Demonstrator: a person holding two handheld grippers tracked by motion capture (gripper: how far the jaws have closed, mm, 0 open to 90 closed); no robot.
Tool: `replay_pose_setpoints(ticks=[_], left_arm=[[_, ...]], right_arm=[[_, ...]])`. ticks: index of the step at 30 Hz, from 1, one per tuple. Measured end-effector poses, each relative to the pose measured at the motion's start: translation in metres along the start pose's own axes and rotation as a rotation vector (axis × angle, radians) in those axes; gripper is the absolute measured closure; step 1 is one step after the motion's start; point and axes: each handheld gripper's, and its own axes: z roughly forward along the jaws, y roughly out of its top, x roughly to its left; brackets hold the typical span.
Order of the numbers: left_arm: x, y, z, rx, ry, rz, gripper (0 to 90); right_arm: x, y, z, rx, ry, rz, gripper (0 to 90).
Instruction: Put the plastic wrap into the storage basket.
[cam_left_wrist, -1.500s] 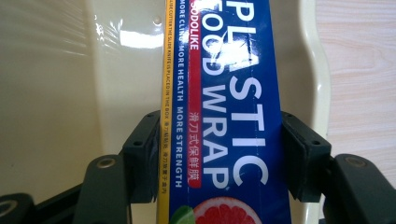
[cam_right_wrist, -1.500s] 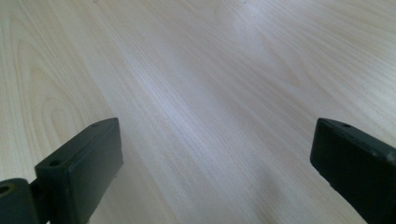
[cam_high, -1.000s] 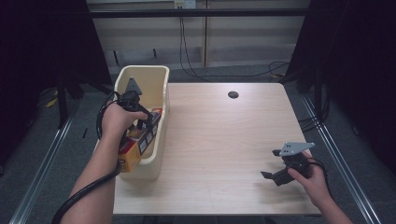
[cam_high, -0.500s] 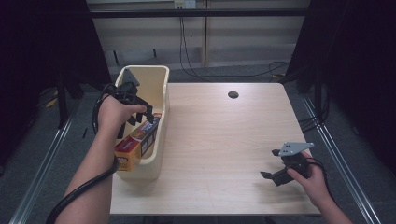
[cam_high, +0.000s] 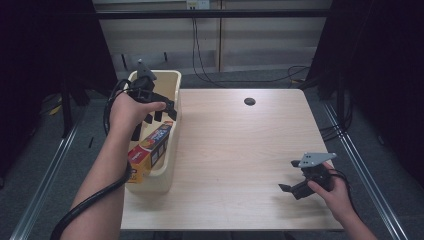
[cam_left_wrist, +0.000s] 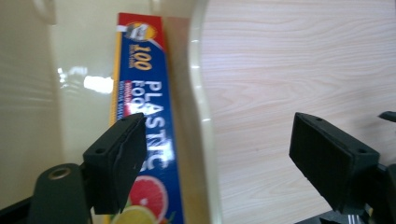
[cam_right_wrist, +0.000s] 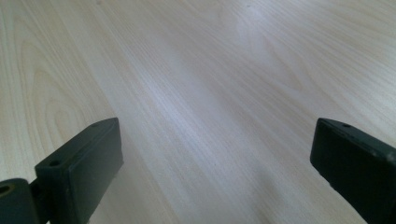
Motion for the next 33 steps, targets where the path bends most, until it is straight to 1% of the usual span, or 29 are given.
replay_pose_setpoints(ticks=[2,4,8,10,12,16,17,21,24,27,28,29,30,31,33], left_arm=[[-0.005,0.000,0.002,0.002,-0.021,0.005,18.8],[-0.009,0.001,0.003,-0.006,-0.023,0.020,18.7],[-0.016,0.001,0.005,-0.018,-0.035,0.040,17.8],[-0.020,0.002,0.006,-0.015,-0.040,0.049,17.5],[-0.024,0.002,0.007,-0.017,-0.043,0.059,16.8],[-0.031,0.002,0.010,-0.019,-0.058,0.085,16.2],[-0.033,0.002,0.011,-0.020,-0.063,0.085,16.2],[-0.039,0.002,0.016,-0.015,-0.076,0.101,15.9],[-0.045,0.002,0.020,-0.016,-0.082,0.104,15.9],[-0.050,0.000,0.024,-0.018,-0.093,0.118,15.9],[-0.052,0.000,0.026,-0.017,-0.094,0.123,15.9],[-0.054,0.000,0.027,-0.018,-0.099,0.130,15.8],[-0.056,-0.001,0.029,-0.017,-0.110,0.128,15.8],[-0.058,-0.001,0.031,-0.011,-0.115,0.139,15.7],[-0.061,-0.003,0.036,-0.006,-0.119,0.142,15.5]], right_arm=[[0.000,0.000,0.000,0.000,0.001,-0.001,2.2],[0.000,0.000,-0.001,-0.003,-0.009,0.000,2.2],[0.000,0.000,-0.001,-0.003,-0.007,-0.001,2.1],[0.000,0.000,-0.001,-0.003,0.001,0.002,2.2],[0.000,0.001,-0.001,-0.004,-0.007,-0.001,2.1],[0.000,0.001,-0.001,-0.004,-0.003,-0.002,2.1],[0.000,0.001,-0.001,-0.005,-0.004,-0.003,2.2],[0.000,0.001,-0.001,-0.005,-0.001,-0.001,2.1],[0.000,0.001,-0.001,-0.004,-0.001,0.001,2.1],[0.001,0.002,0.000,-0.005,0.004,-0.003,2.2],[0.001,0.002,-0.001,-0.005,-0.001,-0.003,2.2],[0.001,0.002,-0.001,-0.007,-0.001,-0.005,2.1],[0.001,0.002,-0.001,-0.007,0.000,-0.005,2.2],[0.001,0.002,-0.001,-0.008,-0.001,-0.006,2.1],[0.001,0.002,-0.001,-0.009,-0.002,-0.005,2.2]])
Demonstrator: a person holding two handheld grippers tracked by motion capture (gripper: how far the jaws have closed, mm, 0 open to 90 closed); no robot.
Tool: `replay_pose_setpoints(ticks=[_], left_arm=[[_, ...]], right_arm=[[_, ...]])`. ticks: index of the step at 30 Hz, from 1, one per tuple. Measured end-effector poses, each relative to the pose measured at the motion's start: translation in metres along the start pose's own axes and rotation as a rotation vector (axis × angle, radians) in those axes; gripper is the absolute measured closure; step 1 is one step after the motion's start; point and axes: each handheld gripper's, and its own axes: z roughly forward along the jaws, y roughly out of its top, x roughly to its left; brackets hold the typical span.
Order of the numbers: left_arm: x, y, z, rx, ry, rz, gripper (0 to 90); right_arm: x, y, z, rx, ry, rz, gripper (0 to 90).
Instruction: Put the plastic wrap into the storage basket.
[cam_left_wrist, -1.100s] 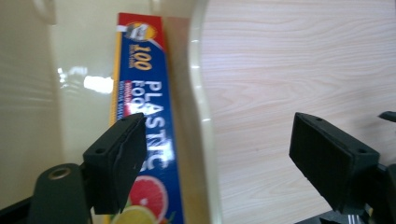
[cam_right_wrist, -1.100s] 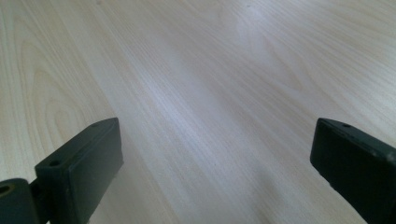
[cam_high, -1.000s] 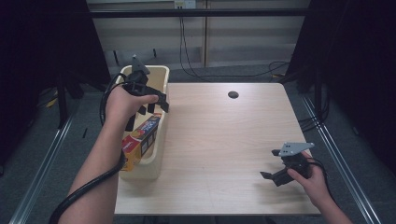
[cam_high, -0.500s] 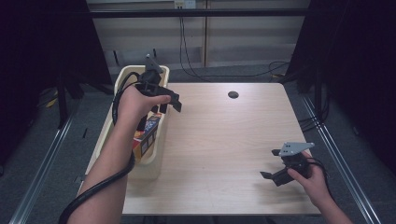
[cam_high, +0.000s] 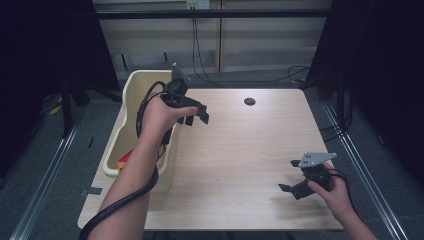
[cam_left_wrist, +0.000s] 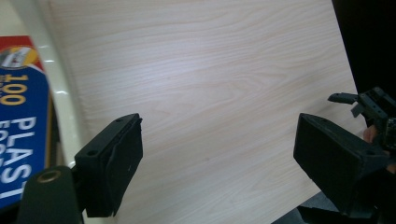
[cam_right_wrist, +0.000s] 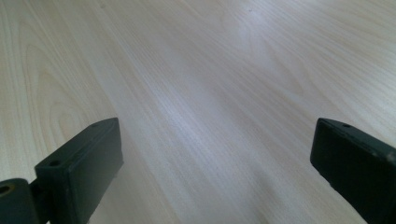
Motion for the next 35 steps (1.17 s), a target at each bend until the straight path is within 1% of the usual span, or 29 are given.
replay_pose_setpoints(ticks=[1,2,3,4,5,6,7,8,10,12,13,14,15,16,18,21,22,23,24,25,28,29,30,31,35], left_arm=[[-0.001,0.000,0.003,0.000,-0.008,-0.001,15.5],[-0.001,0.000,0.004,0.010,-0.006,0.014,15.5],[-0.003,-0.001,0.007,0.004,-0.011,0.005,15.4],[-0.003,-0.001,0.009,0.012,-0.013,0.013,15.4],[-0.004,-0.001,0.011,0.008,-0.014,0.007,15.4],[-0.005,-0.002,0.012,0.014,-0.022,0.008,15.5],[-0.005,-0.002,0.014,0.010,-0.018,0.015,15.5],[-0.006,-0.002,0.016,0.008,-0.019,0.012,15.5],[-0.007,-0.003,0.019,0.008,-0.019,0.021,15.5],[-0.009,-0.004,0.023,0.005,-0.029,0.019,15.6],[-0.009,-0.005,0.025,0.006,-0.026,0.035,15.6],[-0.011,-0.005,0.027,-0.002,-0.028,0.032,15.6],[-0.012,-0.006,0.029,0.008,-0.032,0.041,15.5],[-0.014,-0.007,0.031,0.000,-0.028,0.047,15.2],[-0.017,-0.008,0.036,0.003,-0.025,0.067,15.1],[-0.021,-0.009,0.042,0.002,-0.039,0.077,14.9],[-0.023,-0.010,0.044,-0.005,-0.025,0.086,14.9],[-0.024,-0.011,0.046,-0.008,-0.008,0.104,15.0],[-0.025,-0.011,0.048,-0.002,-0.010,0.106,15.0],[-0.026,-0.011,0.051,-0.004,-0.028,0.100,14.9],[-0.027,-0.013,0.058,0.000,-0.028,0.110,14.5],[-0.027,-0.013,0.060,-0.001,-0.037,0.110,14.5],[-0.028,-0.014,0.062,-0.004,-0.038,0.104,14.5],[-0.028,-0.014,0.064,-0.004,-0.036,0.111,14.5],[-0.029,-0.016,0.070,0.000,-0.045,0.111,14.3]], right_arm=[[0.000,0.000,0.000,0.000,-0.001,-0.001,2.1],[0.000,0.000,0.000,-0.002,-0.002,-0.004,2.1],[0.000,0.000,0.000,-0.001,0.001,-0.001,2.2],[0.001,0.001,0.000,-0.001,0.000,-0.001,2.1],[0.001,0.001,0.000,-0.001,-0.001,-0.001,2.1],[0.000,0.000,0.000,0.000,0.000,-0.002,2.2],[0.000,0.000,0.000,-0.001,-0.003,-0.004,2.1],[0.000,0.001,0.000,0.000,0.000,-0.001,2.2],[0.000,0.001,0.000,0.000,-0.001,-0.001,2.2],[0.000,0.001,0.000,-0.001,-0.003,-0.004,2.1],[0.000,0.001,0.000,-0.001,-0.001,-0.004,2.1],[0.000,0.001,0.000,-0.001,-0.001,-0.005,2.1],[0.000,0.001,0.000,-0.001,-0.001,-0.006,2.2],[0.001,0.001,0.000,0.002,0.002,-0.001,2.2],[0.001,0.001,0.000,0.001,0.001,-0.003,2.2],[0.001,0.001,0.000,0.000,-0.001,-0.004,2.1],[0.001,0.001,0.000,0.000,-0.001,-0.003,2.1],[0.001,0.001,0.000,0.000,0.000,-0.003,2.1],[0.001,0.001,0.000,0.002,0.005,-0.001,2.2],[0.001,0.001,0.000,0.003,0.003,-0.004,2.2],[0.001,0.001,0.001,0.001,0.004,-0.006,2.2],[0.002,0.001,0.000,0.000,0.004,-0.006,2.2],[0.002,0.001,0.000,0.002,0.002,-0.004,2.1],[0.001,0.001,0.001,0.003,0.003,-0.006,2.1],[0.001,0.001,0.001,0.002,-0.001,-0.006,2.1]])
